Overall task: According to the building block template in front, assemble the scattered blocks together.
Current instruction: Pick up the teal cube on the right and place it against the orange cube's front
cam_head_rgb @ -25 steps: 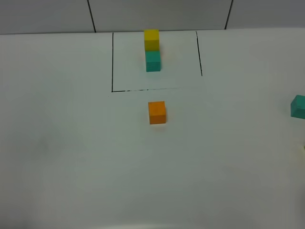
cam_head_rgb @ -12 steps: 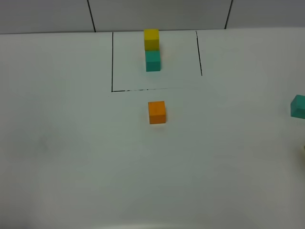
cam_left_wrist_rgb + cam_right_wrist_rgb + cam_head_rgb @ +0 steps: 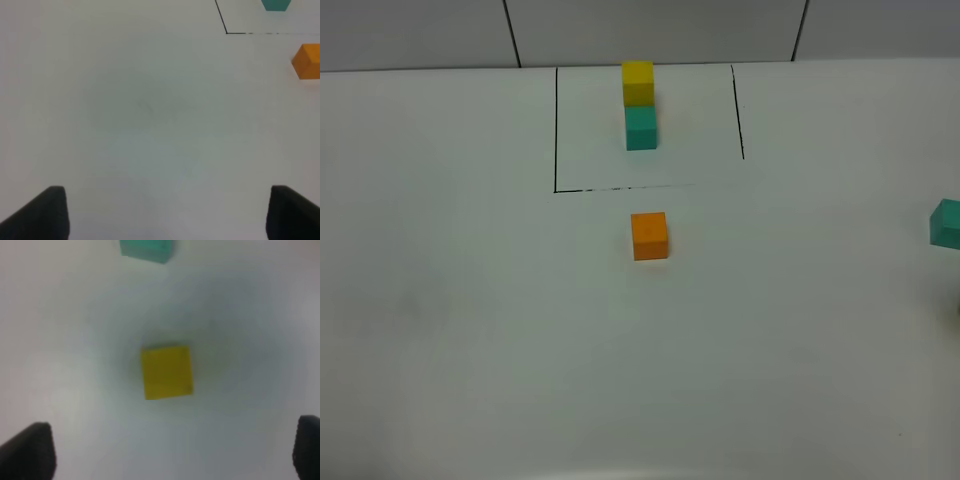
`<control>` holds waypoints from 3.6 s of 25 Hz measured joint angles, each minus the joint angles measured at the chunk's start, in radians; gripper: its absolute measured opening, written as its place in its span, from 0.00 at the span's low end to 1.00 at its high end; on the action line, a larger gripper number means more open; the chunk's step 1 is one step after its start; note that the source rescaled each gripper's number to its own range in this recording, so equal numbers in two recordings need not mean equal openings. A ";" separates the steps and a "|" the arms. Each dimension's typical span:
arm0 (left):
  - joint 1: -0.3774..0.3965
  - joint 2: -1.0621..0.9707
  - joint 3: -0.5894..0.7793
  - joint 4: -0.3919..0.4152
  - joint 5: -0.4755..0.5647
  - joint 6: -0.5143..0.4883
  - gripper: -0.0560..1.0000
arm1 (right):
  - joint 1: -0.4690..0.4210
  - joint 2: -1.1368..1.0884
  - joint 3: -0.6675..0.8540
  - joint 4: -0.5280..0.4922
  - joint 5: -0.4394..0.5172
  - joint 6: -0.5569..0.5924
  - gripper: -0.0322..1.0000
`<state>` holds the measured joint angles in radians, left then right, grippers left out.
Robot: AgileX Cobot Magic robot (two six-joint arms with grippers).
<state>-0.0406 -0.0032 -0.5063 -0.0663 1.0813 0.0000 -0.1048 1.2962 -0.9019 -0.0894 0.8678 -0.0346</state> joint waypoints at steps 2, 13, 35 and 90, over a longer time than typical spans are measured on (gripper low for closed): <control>0.000 0.000 0.000 0.000 0.000 0.000 0.77 | 0.000 0.026 -0.018 0.000 -0.001 0.000 1.00; 0.000 0.000 0.000 0.000 0.000 0.000 0.77 | 0.000 0.240 -0.137 0.000 -0.057 -0.009 1.00; 0.000 0.000 0.000 0.000 0.000 0.000 0.77 | -0.020 0.687 -0.395 0.122 -0.139 -0.084 1.00; 0.000 0.000 0.000 0.000 0.000 0.000 0.77 | 0.727 0.483 -0.275 -0.065 0.013 0.649 0.05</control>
<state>-0.0406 -0.0032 -0.5063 -0.0663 1.0813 0.0000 0.6221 1.7792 -1.1771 -0.1548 0.8806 0.6144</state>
